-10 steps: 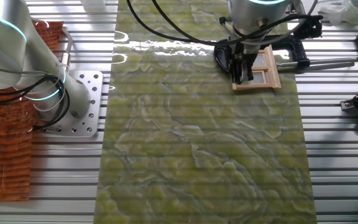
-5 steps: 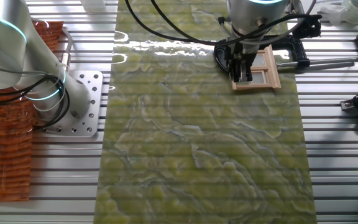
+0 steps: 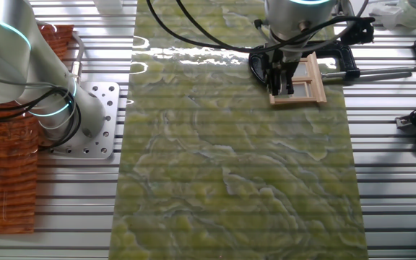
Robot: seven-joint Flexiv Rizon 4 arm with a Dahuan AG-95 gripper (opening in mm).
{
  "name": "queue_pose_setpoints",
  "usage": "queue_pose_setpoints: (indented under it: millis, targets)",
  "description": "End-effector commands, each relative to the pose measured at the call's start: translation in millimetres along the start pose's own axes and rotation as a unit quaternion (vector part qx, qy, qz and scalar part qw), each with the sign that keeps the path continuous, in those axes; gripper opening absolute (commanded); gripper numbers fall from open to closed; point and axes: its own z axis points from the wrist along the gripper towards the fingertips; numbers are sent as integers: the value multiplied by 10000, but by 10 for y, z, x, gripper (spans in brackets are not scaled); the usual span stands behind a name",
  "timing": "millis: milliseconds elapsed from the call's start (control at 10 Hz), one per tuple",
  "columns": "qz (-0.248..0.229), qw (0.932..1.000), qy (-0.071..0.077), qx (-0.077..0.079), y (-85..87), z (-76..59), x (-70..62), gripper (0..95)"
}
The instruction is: Close a sliding window
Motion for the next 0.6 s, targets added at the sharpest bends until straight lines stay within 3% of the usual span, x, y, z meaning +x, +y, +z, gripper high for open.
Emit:
queue_pose_setpoints:
  millis: [100, 600]
  targets:
    - [-19, 10000, -1, -40, 2, 3, 4, 0]
    - [-232, 9997, 6, -13, 7, -9, -22, 0]
